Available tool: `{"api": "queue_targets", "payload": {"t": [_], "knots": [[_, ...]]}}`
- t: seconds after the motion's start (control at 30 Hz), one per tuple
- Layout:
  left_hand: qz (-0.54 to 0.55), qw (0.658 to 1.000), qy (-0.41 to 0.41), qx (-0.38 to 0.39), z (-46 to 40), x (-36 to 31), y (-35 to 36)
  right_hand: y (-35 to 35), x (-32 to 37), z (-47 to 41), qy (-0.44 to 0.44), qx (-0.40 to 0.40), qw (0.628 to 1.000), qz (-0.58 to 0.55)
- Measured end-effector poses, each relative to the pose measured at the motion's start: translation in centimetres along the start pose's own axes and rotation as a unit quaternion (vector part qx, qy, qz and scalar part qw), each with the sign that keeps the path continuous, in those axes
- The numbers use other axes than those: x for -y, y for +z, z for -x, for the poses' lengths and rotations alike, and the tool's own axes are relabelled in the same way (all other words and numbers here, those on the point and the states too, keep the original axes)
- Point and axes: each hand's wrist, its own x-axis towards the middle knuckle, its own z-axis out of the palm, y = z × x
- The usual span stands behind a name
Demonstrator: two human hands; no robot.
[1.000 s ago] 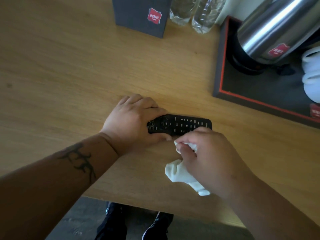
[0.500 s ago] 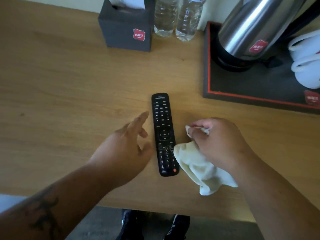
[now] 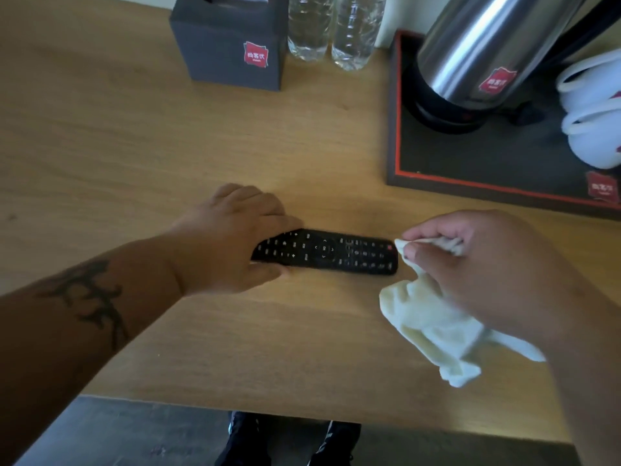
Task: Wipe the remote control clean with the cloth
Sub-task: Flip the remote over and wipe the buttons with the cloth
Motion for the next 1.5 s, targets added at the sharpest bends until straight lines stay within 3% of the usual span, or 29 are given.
{"api": "queue_targets", "payload": {"t": [0.2, 0.47, 0.63, 0.83, 1.03, 1.17, 1.5], "knots": [[0.073, 0.983, -0.123, -0.117, 1.8, -2.0, 3.8, 3.5, 2.8, -0.3, -0.084, -0.018, 0.996, 0.020], [0.085, 0.977, -0.111, -0.159, 1.6, -1.8, 4.4, 7.9, 5.7, -3.1, -0.193, -0.016, 0.967, 0.164], [0.090, 0.979, -0.111, -0.146, 1.8, -1.6, 4.4, 5.3, 4.9, -3.4, -0.156, 0.021, 0.960, 0.232], [0.080, 0.977, -0.111, -0.164, 1.8, -1.5, 4.6, 6.2, 6.2, -4.4, -0.184, 0.025, 0.967, 0.176], [0.097, 0.977, -0.110, -0.157, 1.7, -1.6, 4.5, 5.3, 4.9, -4.6, -0.135, 0.023, 0.974, 0.180], [0.095, 0.976, -0.111, -0.163, 1.8, -1.6, 4.6, 5.8, 5.7, -5.1, -0.147, 0.030, 0.976, 0.159], [0.102, 0.976, -0.108, -0.163, 1.9, -1.7, 4.4, 4.7, 5.1, -4.6, -0.144, 0.040, 0.969, 0.197]]}}
